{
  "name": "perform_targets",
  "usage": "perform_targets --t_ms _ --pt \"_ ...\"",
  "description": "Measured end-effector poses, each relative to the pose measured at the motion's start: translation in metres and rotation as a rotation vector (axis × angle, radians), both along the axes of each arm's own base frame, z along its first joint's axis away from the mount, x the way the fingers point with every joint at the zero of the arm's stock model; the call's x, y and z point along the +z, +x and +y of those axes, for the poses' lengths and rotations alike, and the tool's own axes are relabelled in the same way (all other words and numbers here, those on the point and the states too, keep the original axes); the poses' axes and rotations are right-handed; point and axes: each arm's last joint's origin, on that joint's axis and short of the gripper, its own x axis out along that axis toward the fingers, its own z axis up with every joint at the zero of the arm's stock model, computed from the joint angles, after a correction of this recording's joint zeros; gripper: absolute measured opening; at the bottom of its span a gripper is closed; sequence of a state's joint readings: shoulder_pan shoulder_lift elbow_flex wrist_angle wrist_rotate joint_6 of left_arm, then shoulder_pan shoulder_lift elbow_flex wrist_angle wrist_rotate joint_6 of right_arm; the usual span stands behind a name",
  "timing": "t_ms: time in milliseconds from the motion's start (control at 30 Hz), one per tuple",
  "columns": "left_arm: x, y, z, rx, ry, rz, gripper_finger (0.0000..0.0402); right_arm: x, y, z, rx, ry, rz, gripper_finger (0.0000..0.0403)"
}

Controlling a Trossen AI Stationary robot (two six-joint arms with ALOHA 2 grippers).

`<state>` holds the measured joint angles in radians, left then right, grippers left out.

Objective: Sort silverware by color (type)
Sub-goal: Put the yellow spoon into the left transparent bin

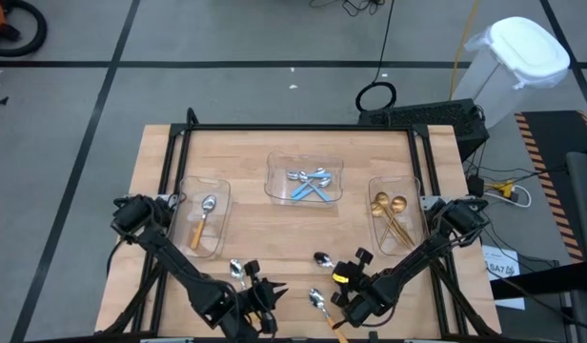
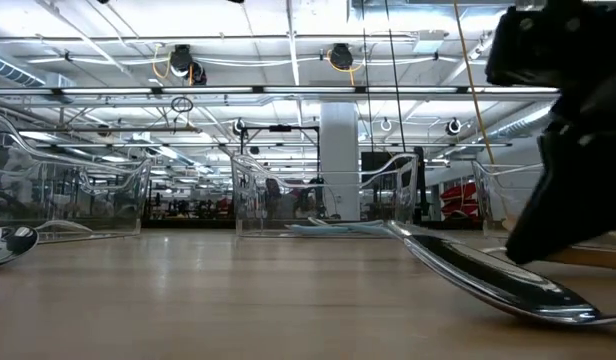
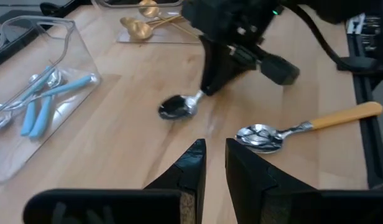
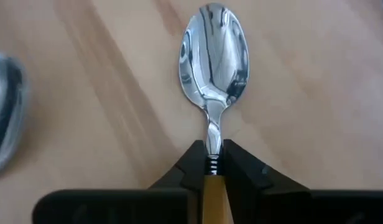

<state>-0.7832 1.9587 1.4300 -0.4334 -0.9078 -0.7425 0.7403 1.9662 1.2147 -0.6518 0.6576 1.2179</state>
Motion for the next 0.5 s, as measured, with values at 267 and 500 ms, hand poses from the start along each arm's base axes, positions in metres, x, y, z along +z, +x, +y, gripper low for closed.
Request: perform_targets --t_ms 267,500 --pt "0.002 -0.002 -0.003 0.006 0.002 -0.03 0.0062 0.044 0.0 -0.007 0.089 -0.081 -0.121 0.0032" --pt "0.002 0.002 0.002 0.062 0.019 -0.069 0.0062 0.097 -0.015 -0.012 0.21 -0.157 -0.226 0.0032"
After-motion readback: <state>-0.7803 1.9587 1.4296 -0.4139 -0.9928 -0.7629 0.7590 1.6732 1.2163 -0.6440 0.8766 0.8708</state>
